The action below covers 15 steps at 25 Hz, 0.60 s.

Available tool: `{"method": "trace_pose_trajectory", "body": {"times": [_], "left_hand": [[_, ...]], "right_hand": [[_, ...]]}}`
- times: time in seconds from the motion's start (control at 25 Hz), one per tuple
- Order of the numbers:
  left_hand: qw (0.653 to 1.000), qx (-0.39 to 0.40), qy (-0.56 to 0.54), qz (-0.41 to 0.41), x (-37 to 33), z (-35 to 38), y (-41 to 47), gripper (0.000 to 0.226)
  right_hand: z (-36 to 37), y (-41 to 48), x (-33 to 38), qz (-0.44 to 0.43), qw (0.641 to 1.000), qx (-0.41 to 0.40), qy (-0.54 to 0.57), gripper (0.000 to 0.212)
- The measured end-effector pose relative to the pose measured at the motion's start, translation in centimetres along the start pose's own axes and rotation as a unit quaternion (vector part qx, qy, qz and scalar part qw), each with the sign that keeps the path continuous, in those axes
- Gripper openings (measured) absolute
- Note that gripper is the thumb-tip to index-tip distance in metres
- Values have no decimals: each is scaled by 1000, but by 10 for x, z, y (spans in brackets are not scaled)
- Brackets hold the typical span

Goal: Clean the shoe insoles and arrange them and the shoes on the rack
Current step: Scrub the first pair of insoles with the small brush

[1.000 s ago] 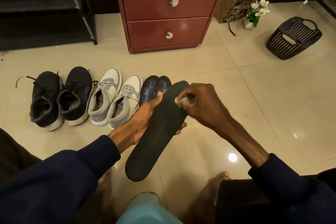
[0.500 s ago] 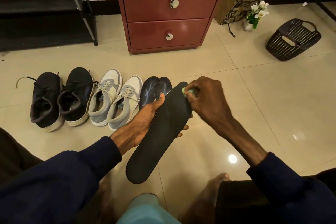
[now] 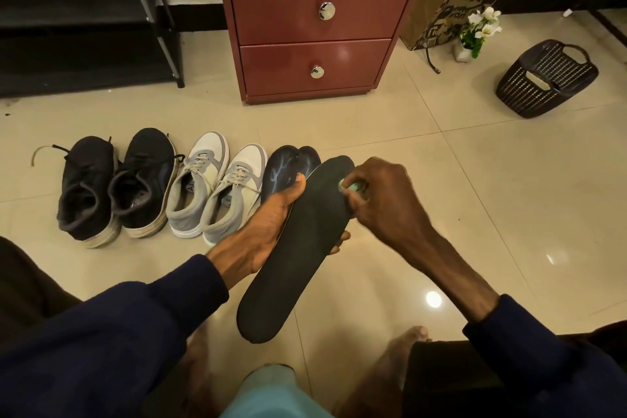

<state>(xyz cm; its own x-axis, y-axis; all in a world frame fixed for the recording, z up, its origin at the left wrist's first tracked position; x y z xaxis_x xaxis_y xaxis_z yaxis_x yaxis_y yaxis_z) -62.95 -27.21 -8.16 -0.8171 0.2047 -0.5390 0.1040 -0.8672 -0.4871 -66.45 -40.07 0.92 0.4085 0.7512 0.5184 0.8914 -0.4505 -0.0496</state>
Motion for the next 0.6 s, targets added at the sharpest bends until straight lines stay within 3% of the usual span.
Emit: {"method": "trace_pose_trajectory", "body": {"times": [0.08,0.12,0.28,0.36,0.48,0.6], "left_hand": [[1000,-9,5,5,-1,-4,0,68],[1000,-6,6,7,-2,-5,0,68],[1000,5,6,3,-3,2,-2,73],[1000,-9,11,1,-4,-1,-2,71],[1000,-15,22,6,-5,-5,-3,67],[1000,-9,14,11,-4,-2,-1,70]], "right_hand": [[25,-6,14,-20,992,123,19,9],[26,-4,12,-18,990,138,10,8],[-15,5,-14,21,997,-18,-67,10],[-4,1,-6,2,998,22,-51,9],[28,-7,11,-15,985,170,-3,7],[2,6,-5,7,998,57,-18,11]]}}
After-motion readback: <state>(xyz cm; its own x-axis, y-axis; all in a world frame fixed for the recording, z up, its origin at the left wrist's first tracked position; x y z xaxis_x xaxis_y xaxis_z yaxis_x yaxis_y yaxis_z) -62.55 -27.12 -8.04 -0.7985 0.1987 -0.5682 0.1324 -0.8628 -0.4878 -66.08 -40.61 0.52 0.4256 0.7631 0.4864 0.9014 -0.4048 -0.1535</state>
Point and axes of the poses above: each hand's wrist, its own y-axis towards the middle knuckle, its own z-axis out of the palm, x = y × z, the point moved 10 cm from there along y, towards the middle knuckle, and after that the axes turned 6 degrees about x, right-handed, at the moved point
